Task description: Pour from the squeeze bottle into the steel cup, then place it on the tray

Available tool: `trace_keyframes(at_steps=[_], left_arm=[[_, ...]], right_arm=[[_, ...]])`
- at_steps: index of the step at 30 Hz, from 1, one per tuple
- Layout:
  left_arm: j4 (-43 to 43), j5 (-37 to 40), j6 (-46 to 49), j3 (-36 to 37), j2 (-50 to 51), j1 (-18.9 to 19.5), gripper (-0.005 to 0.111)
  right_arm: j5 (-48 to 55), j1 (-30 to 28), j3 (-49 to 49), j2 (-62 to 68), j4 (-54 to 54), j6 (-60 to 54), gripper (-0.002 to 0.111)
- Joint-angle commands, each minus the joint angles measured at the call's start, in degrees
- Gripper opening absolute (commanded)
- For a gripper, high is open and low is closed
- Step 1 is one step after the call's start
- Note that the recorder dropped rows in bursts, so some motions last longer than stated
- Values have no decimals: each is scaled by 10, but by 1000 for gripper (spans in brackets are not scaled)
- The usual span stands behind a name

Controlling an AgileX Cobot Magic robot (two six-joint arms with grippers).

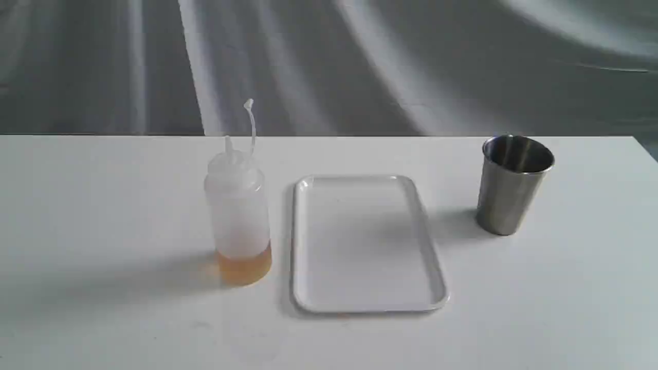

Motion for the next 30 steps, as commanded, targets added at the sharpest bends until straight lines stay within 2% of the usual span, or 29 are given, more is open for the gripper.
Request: trace_keyframes(at_steps=[1,21,24,30], left_arm=[[0,-4,-2,3,-1,-3,0],[0,-4,0,3,-1,-3,0],[0,-4,-2,3,-1,-3,0],[0,-4,-3,3,-1,-3,0]], right_arm=[[1,-4,2,-4,0,-1,0],[1,-4,2,-4,1,1,0],[10,-4,2,-4,29,1,0],[61,-4,-78,-4,47,-1,0]])
